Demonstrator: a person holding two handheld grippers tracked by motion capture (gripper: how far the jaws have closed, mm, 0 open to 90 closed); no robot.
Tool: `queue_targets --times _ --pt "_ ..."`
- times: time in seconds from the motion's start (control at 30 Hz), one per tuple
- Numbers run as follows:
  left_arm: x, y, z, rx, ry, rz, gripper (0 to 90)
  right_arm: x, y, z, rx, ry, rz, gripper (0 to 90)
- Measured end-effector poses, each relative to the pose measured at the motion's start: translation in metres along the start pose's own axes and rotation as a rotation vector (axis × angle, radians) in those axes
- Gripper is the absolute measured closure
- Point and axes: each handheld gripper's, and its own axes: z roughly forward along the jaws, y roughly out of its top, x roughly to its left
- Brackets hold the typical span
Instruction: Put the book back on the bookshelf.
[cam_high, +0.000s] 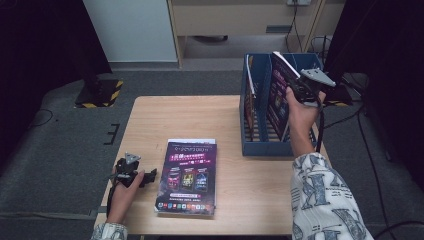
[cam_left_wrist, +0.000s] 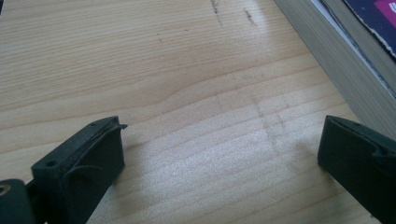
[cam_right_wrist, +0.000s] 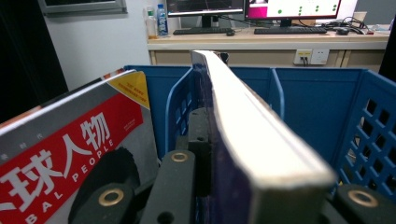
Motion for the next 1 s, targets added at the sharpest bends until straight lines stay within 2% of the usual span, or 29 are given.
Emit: queue_targets --times 0.27,0.57,0.73,1.0 --pt "0.0 0.0 0.0 0.001 -0.001 0.0 0.0 0.005 -0.013 0.008 0.015 0.008 -0.014 82.5" --pt "0.0 0.0 0.0 0.001 -0.002 0.001 0.0 0.004 -0.027 0.006 0.025 0.036 0.004 82.4" --pt "0.0 0.0 0.0 0.001 -0.002 0.0 0.0 0.003 -0.031 0.002 0.024 0.062 0.015 82.2" --pt "0.0 0.0 0.0 0.001 -0.002 0.0 0.0 0.005 -0.03 0.0 0.028 0.084 0.004 80.9"
